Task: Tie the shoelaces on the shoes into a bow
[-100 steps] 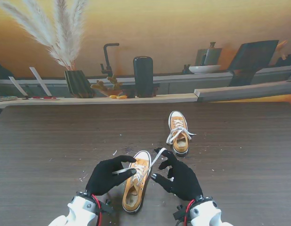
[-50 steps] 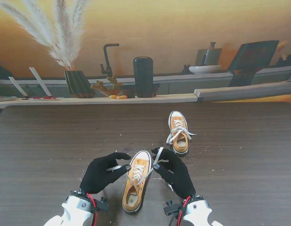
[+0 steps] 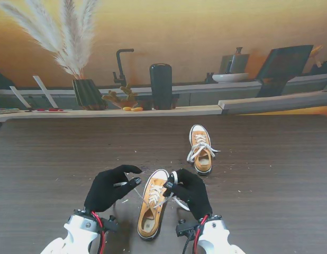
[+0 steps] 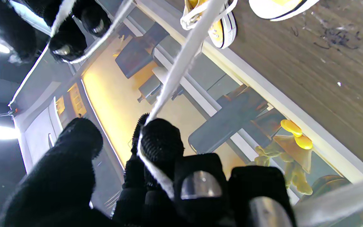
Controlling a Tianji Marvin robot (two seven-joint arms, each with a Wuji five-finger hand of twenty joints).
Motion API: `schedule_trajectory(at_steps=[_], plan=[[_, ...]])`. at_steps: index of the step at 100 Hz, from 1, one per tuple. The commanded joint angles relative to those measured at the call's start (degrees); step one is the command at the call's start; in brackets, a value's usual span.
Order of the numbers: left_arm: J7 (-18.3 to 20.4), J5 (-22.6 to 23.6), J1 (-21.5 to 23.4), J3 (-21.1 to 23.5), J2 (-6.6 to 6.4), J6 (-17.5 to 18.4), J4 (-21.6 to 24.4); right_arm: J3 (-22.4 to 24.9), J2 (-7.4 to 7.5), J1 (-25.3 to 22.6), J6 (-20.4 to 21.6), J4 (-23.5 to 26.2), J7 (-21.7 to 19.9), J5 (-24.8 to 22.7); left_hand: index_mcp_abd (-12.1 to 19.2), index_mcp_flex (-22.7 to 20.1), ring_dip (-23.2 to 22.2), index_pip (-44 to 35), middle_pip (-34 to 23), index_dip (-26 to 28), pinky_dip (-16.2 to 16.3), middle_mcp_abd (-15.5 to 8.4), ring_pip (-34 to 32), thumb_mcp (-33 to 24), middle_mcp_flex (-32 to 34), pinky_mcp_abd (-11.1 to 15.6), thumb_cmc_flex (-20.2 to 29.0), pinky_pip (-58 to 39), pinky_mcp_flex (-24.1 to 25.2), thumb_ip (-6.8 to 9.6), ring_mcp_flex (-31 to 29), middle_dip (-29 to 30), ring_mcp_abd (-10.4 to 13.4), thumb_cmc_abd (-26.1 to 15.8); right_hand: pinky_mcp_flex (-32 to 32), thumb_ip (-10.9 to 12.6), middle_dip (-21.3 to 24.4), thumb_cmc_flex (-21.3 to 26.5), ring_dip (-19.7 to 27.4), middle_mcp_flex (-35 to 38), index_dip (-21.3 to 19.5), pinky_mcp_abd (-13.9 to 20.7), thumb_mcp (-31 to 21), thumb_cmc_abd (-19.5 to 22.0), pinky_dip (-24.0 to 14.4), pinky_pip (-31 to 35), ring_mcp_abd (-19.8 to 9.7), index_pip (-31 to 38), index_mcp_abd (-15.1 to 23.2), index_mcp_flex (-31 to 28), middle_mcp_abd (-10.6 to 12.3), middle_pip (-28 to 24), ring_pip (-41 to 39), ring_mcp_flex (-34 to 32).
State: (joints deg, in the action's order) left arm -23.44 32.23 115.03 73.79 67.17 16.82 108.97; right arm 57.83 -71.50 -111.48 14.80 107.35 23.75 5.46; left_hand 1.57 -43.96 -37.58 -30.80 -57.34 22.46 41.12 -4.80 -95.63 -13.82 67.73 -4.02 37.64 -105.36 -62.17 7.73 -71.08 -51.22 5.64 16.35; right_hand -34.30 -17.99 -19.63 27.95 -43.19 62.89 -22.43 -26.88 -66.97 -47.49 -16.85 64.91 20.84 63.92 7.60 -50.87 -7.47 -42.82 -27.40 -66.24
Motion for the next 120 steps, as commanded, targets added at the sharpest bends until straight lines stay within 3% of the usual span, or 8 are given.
schedule_trajectory(at_steps=[1,20,38,55,75,94,107,120], plan=[[1.35,-0.26,-0.80,0.56,0.05,0.22,1.51,-0.52,-0.69,0.79,-0.65,0.44,0.31,0.06,-0.51,-1.46,-0.27,0.11,0.41,0.97,-0.04,2.79,-1.43,-0.31,2.17,6.79,0.09,-14.62,-1.50,0.45,-2.04,0.68,3.82,-0.42,-5.54,-1.28,-1.11,2.64,-5.34,4.44,-2.21,-0.25,-2.81,-2.58,-2.61,6.02,0.49,2.05,2.22,-2.12,1.73,-2.62,-6.54,-4.86],[3.05,-2.31,-2.72,1.08,0.04,0.57,2.01,-1.94,-1.30,2.46,-2.05,0.06,1.69,-0.14,-0.33,-1.94,-0.30,-0.28,0.15,1.11,0.06,2.75,-1.54,-0.69,2.61,6.66,0.27,-14.62,-1.51,0.21,-2.04,0.63,3.70,-0.23,-10.10,0.39,-5.11,3.48,-13.92,7.47,-4.91,-0.83,-3.90,2.09,-6.90,10.95,-2.22,3.70,1.50,-0.96,2.68,-9.17,-18.99,-6.64],[3.57,-2.69,-4.00,1.12,0.02,0.88,1.96,-3.32,-1.99,4.16,-1.75,-1.28,3.64,-1.84,-0.22,-2.04,-0.29,-0.49,0.06,1.14,0.13,2.70,-1.56,-0.89,2.80,6.62,0.27,-14.62,-1.50,0.02,-2.04,0.64,3.75,-0.14,4.12,-0.27,-2.12,2.21,16.79,7.30,-6.88,1.79,-7.05,1.63,-7.27,0.64,3.41,4.77,0.20,0.70,2.42,-5.48,-0.04,-5.95],[4.23,-3.26,-5.03,0.96,-0.03,1.49,1.53,-3.86,-2.31,4.69,-2.04,-1.46,5.11,-3.83,-0.15,-2.26,-0.28,-0.64,-0.03,1.15,0.15,2.68,-1.56,-1.06,3.01,6.61,0.26,-14.62,-1.50,-0.10,-2.04,0.63,3.75,-0.04,7.11,-0.38,1.73,2.40,18.52,11.14,-7.76,2.09,-7.33,2.20,-8.15,1.65,3.38,5.01,0.10,1.15,2.28,-0.91,2.85,-4.78],[3.89,-3.75,-8.32,-0.49,0.17,2.19,0.85,-4.27,-2.27,5.16,-2.28,-1.41,4.21,-2.47,0.14,-2.74,-0.33,-1.03,-0.29,1.21,0.30,2.50,-1.72,-1.43,3.62,6.35,0.47,-14.62,-1.51,-0.21,-2.04,0.58,3.55,0.47,-9.47,0.21,-3.97,5.68,2.07,8.58,-7.86,0.45,-5.44,4.01,-12.14,10.85,-0.99,6.46,-2.02,4.70,0.95,-14.13,-26.67,-7.24],[5.05,-5.22,-11.69,-1.45,0.19,3.06,1.15,-4.80,-2.58,6.20,-2.97,-2.68,4.52,-2.33,0.81,-4.06,-0.42,-2.25,-1.62,1.42,0.80,1.28,-2.14,-2.04,5.69,6.28,0.74,-14.62,-1.57,-0.48,-2.06,0.24,3.72,1.30,-26.64,0.50,-10.49,6.50,-25.70,6.46,-6.83,-5.06,-4.35,4.90,-15.26,24.48,-11.46,6.46,0.43,5.82,2.79,-21.64,-45.68,-7.39],[7.33,-8.57,-13.75,-2.23,0.12,3.38,1.42,-5.19,-2.88,7.29,-2.25,-4.19,5.09,-2.69,1.70,-5.48,-0.38,-4.96,-5.31,1.31,2.00,-0.87,-2.98,-3.10,7.81,5.26,2.10,-14.62,-1.60,-1.45,-2.04,-0.32,4.00,2.78,-31.95,0.51,-19.52,5.80,-44.13,6.93,-5.08,3.92,-3.09,6.60,-24.02,41.06,-24.92,4.75,2.51,5.52,4.17,-25.42,-56.61,-8.22],[9.04,-12.30,-15.68,-3.33,0.19,3.72,1.21,-5.56,-3.12,8.42,-0.49,-6.03,5.52,-3.46,2.05,-6.05,-0.25,-6.72,-7.13,0.62,2.56,-1.53,-3.55,-3.70,8.73,4.51,2.99,-14.62,-1.57,-2.01,-2.04,0.40,3.81,3.55,-32.93,0.09,-23.22,2.53,-46.77,9.19,1.11,8.24,-2.29,8.49,-25.96,46.99,-30.13,0.46,1.33,3.91,6.26,-27.00,-61.04,-8.49]])
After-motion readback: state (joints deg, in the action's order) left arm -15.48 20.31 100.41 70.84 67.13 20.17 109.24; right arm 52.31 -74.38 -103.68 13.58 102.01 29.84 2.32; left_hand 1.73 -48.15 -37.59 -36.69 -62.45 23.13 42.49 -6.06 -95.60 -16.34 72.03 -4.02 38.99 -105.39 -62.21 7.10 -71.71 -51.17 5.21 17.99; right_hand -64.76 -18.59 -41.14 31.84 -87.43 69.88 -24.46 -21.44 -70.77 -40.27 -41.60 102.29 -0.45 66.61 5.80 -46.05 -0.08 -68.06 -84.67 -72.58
